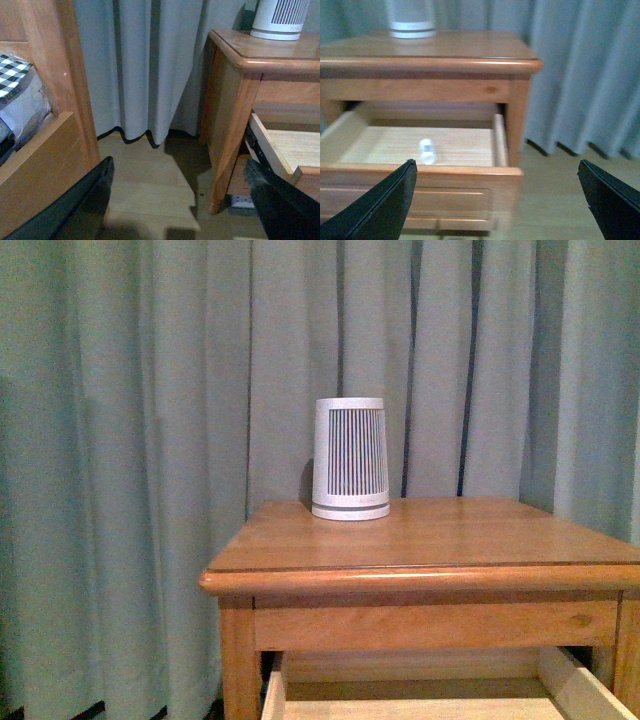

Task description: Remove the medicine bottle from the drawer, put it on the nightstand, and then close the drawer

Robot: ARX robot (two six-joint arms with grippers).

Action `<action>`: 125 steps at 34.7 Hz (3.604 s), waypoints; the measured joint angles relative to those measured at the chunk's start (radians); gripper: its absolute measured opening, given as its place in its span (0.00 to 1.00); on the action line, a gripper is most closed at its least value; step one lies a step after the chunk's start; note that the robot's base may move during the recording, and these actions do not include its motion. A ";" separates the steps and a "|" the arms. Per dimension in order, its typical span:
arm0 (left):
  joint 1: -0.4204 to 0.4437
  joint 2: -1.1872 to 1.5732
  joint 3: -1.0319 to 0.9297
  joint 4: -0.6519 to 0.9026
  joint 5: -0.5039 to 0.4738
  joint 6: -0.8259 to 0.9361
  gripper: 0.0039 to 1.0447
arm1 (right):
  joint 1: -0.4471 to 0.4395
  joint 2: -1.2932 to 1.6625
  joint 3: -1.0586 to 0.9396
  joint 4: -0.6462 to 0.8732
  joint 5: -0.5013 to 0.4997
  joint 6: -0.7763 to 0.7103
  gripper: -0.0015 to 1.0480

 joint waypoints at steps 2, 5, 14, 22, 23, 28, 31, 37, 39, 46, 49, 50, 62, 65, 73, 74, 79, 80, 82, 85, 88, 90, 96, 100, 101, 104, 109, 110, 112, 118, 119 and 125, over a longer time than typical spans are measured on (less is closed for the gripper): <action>0.000 0.000 0.000 0.000 0.000 0.000 0.93 | 0.051 0.141 0.011 0.114 0.208 -0.010 0.93; 0.000 0.000 0.000 0.000 0.003 0.002 0.93 | 0.039 0.372 0.068 0.287 0.266 -0.010 0.93; 0.000 0.000 0.000 0.000 0.003 0.002 0.94 | 0.011 1.000 0.383 0.389 0.166 0.051 0.93; 0.000 0.000 0.000 0.000 0.003 0.002 0.94 | 0.053 1.394 0.638 0.306 0.108 0.093 0.93; 0.000 0.000 0.000 0.000 0.003 0.002 0.94 | 0.062 1.437 0.672 0.301 0.104 0.096 0.93; 0.000 0.000 0.000 0.000 0.003 0.002 0.94 | 0.121 1.611 0.827 0.239 0.066 0.116 0.93; 0.000 0.000 0.000 0.000 0.003 0.002 0.94 | 0.150 1.682 0.890 0.206 0.064 0.119 0.93; 0.000 0.000 0.000 0.000 0.003 0.002 0.94 | 0.195 1.811 0.992 0.172 0.068 0.118 0.93; 0.000 0.000 0.000 0.000 0.003 0.002 0.94 | 0.204 1.846 1.019 0.172 0.073 0.117 0.93; 0.000 0.000 0.000 0.000 0.003 0.002 0.94 | 0.224 1.983 1.113 0.176 0.094 0.095 0.93; 0.000 0.000 0.000 0.000 0.003 0.002 0.94 | 0.229 2.023 1.142 0.176 0.095 0.092 0.93; 0.000 0.000 0.000 0.000 0.003 0.002 0.94 | 0.231 2.034 1.149 0.176 0.096 0.092 0.93; 0.000 0.000 0.000 0.000 0.003 0.002 0.94 | 0.240 2.180 1.255 0.197 0.098 0.097 0.93; 0.000 0.000 0.000 0.000 0.003 0.002 0.94 | 0.240 2.208 1.272 0.199 0.093 0.105 0.93; 0.000 0.000 0.000 0.000 0.003 0.002 0.94 | 0.237 2.252 1.307 0.217 0.085 0.135 0.91; 0.000 0.000 0.000 0.000 0.003 0.002 0.94 | 0.237 2.255 1.308 0.221 0.079 0.142 0.86; 0.000 0.000 0.000 0.000 0.003 0.002 0.94 | 0.237 2.263 1.312 0.227 0.065 0.163 0.63; 0.000 0.000 0.000 0.000 0.002 0.002 0.94 | 0.237 2.263 1.312 0.227 0.064 0.163 0.61; 0.000 0.000 0.000 0.000 0.003 0.002 0.94 | 0.237 2.263 1.312 0.227 0.065 0.163 0.55; 0.000 0.000 0.000 0.000 0.003 0.002 0.94 | 0.237 2.261 1.312 0.226 0.069 0.163 0.40; 0.000 0.000 0.000 0.000 0.003 0.002 0.94 | 0.237 2.239 1.310 0.187 0.093 0.170 0.28; 0.000 0.000 0.000 0.000 0.003 0.002 0.94 | 0.232 2.213 1.299 0.151 0.112 0.191 0.28; 0.000 0.000 0.000 0.000 0.003 0.002 0.94 | 0.226 2.097 1.265 0.042 0.126 0.280 0.27; 0.000 0.000 0.000 0.000 0.003 0.002 0.94 | 0.251 1.926 1.219 -0.098 0.077 0.396 0.27; 0.000 0.000 0.000 0.000 0.003 0.002 0.94 | 0.261 1.895 1.208 -0.125 0.065 0.425 0.27; 0.000 0.000 0.000 0.000 0.003 0.002 0.94 | 0.296 1.793 1.155 -0.198 0.030 0.492 0.27; 0.000 0.000 0.000 0.000 0.003 0.002 0.94 | 0.346 1.661 1.121 -0.241 0.051 0.511 0.27; 0.000 0.000 0.000 0.000 0.003 0.002 0.94 | 0.347 1.637 1.125 -0.231 0.080 0.496 0.27; 0.000 0.000 0.000 0.000 0.003 0.002 0.94 | 0.335 1.588 1.155 -0.181 0.160 0.437 0.27; 0.000 0.000 0.000 0.000 0.003 0.002 0.94 | 0.246 1.577 1.333 -0.136 0.233 0.278 0.27; 0.000 0.000 0.000 0.000 0.003 0.002 0.94 | 0.229 1.593 1.371 -0.129 0.241 0.254 0.27; 0.000 0.000 0.000 0.000 0.003 0.002 0.94 | 0.145 1.756 1.610 -0.136 0.279 0.176 0.27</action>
